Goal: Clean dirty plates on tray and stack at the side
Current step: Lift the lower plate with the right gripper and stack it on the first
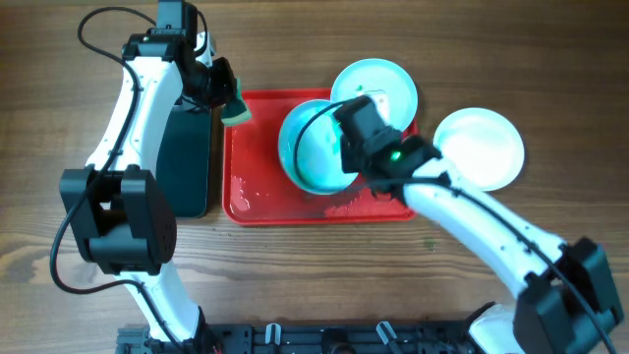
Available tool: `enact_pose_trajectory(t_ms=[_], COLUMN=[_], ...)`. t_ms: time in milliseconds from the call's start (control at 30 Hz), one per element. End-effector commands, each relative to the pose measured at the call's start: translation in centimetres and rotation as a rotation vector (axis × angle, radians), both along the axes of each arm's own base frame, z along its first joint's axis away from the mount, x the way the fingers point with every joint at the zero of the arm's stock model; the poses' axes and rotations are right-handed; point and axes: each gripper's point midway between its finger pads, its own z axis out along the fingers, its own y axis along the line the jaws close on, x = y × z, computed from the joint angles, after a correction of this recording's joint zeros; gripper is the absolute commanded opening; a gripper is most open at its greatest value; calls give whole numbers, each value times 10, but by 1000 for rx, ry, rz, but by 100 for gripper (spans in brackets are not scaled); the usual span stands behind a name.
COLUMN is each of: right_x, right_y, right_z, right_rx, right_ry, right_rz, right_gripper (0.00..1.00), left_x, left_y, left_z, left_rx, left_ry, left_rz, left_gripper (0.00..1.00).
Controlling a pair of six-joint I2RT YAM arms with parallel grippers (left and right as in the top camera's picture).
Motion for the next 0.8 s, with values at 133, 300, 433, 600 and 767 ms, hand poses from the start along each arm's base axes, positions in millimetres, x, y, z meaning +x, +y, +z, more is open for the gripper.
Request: enact_pose_trajectory(t_ms=[133, 300, 433, 600, 767], right_x=[-22, -35, -34, -30, -30], right_y=[-27, -17, -16, 16, 23], right_z=[112, 139, 139, 86, 49], right_rx=[-673, -769, -753, -525, -159], right_ry=[-559, -675, -682, -472, -214], right_rz=[-149, -169, -178, 23, 40], right_gripper=[5, 4, 4, 4, 4], left_x=[2, 2, 2, 2, -2], left_y=[0, 0, 0, 0, 0], left_z=[2, 2, 2, 2, 1], left_rx=[11, 11, 11, 11, 12], left_ry=[-13, -13, -14, -13, 4], left_rz=[-19, -19, -19, -19, -20], left_gripper=[4, 4, 4, 4, 4])
